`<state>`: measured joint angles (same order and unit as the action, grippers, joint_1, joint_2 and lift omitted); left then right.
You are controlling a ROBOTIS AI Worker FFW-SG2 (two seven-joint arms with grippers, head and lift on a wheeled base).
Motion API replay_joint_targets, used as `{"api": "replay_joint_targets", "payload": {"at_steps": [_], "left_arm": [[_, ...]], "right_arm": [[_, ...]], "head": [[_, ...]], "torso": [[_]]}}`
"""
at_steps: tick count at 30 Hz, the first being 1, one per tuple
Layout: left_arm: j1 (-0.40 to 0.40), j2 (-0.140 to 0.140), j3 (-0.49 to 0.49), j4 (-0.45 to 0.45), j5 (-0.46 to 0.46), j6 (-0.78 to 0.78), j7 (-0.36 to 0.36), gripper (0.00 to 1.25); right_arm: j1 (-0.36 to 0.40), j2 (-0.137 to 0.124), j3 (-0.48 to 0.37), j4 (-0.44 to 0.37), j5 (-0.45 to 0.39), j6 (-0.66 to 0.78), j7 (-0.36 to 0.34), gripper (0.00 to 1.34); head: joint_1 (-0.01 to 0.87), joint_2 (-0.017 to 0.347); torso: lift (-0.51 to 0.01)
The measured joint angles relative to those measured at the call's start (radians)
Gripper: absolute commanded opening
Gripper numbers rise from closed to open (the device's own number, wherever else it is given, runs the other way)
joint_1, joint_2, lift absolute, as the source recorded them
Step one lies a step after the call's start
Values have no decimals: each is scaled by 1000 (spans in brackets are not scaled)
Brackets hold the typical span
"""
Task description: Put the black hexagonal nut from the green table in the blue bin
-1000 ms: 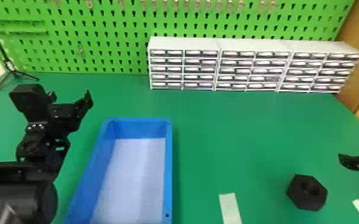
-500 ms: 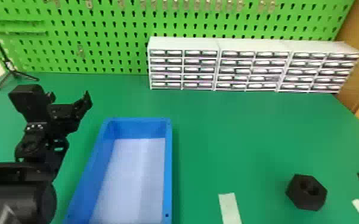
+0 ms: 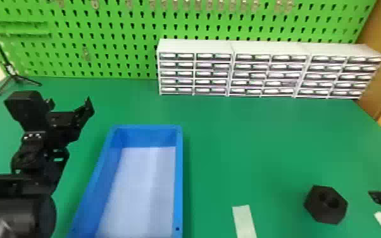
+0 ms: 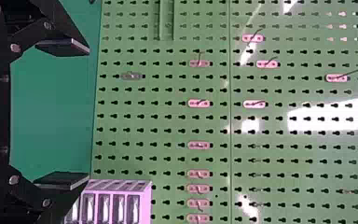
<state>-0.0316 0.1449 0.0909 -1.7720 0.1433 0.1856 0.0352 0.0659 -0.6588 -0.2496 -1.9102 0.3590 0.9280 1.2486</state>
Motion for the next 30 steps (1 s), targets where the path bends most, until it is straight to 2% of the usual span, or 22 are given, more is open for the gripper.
{"api": "replay_joint_targets", "payload": {"at_steps": [6, 30], "left_arm": [[4, 3, 5, -2, -2, 0, 0, 934], [9, 4, 9, -6, -2, 0, 0, 934]], "right_arm": [[7, -18, 18, 6, -7, -3, 4, 1244], [18, -23, 25, 15, -4, 0, 34, 1244]], "head": [[686, 28], [686, 28]], "torso": [[-96], [-96]]}}
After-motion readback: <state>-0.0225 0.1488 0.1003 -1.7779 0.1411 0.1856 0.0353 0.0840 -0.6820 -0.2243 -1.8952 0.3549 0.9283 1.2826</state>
